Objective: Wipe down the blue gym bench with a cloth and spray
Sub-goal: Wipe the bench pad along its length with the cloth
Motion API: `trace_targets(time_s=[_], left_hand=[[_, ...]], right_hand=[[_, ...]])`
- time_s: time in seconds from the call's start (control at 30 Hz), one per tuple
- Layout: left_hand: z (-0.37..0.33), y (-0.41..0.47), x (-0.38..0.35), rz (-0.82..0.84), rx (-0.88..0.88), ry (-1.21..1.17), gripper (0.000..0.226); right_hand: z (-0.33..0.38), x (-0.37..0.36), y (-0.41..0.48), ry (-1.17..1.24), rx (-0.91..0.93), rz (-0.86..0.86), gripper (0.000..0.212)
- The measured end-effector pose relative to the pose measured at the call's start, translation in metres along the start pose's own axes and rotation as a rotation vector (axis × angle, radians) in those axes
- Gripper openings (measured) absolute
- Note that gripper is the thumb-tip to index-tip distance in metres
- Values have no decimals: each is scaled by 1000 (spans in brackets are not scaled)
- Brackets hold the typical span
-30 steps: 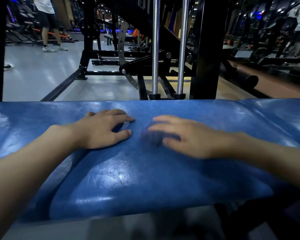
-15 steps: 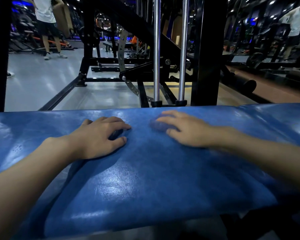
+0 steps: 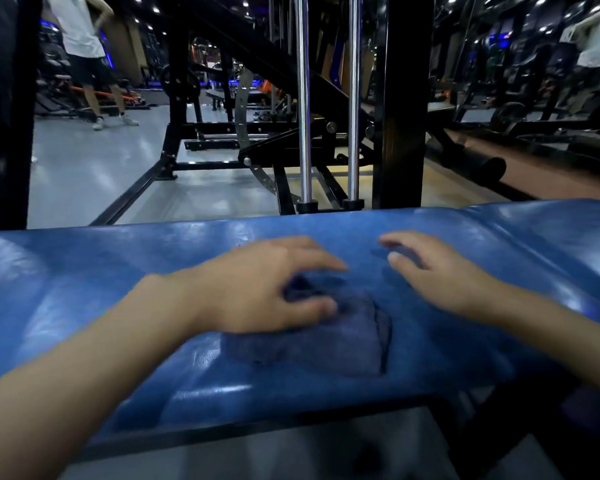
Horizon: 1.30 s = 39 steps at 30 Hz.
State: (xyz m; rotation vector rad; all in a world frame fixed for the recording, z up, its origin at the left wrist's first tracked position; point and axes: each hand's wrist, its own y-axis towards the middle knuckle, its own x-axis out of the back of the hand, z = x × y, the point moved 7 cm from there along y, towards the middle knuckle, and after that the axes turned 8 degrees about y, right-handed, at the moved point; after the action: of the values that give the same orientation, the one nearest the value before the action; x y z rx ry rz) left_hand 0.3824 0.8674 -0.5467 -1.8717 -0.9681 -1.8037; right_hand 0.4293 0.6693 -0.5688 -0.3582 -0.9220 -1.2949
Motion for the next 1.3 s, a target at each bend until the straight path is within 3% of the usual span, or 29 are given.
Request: trace_targets(time_s=[0.13, 0.27, 0.5, 0.67, 0.83, 0.9, 1.03, 1.13, 1.3], left_hand=[[-41, 8, -33, 179, -108, 261, 65], [-49, 1, -34, 57, -195, 418, 77], [-33, 19, -39, -15, -213, 402, 45], [43, 73, -46, 39, 54, 413, 52], [157, 103, -35, -26, 507, 303, 47], [173, 103, -34, -50, 571, 315, 45], [146, 94, -39, -45, 475, 284, 43], [89, 74, -39, -32, 271, 161, 42], [-32, 26, -46, -18, -69, 195, 49]], right_hand=[[-36, -4, -8, -233, -49, 60, 36], [-31, -4, -12, -282, 71, 44, 47], [-33, -7, -11, -252, 141, -6, 45], [-33, -8, -12, -243, 147, -10, 40], [-36, -12, -14, -280, 129, 14, 34], [-37, -14, -14, -294, 125, 23, 33], [-39, -14, -13, -303, 108, 27, 34], [-40, -14, -11, -301, 97, 19, 33], [-41, -12, -8, -275, 54, 11, 30]])
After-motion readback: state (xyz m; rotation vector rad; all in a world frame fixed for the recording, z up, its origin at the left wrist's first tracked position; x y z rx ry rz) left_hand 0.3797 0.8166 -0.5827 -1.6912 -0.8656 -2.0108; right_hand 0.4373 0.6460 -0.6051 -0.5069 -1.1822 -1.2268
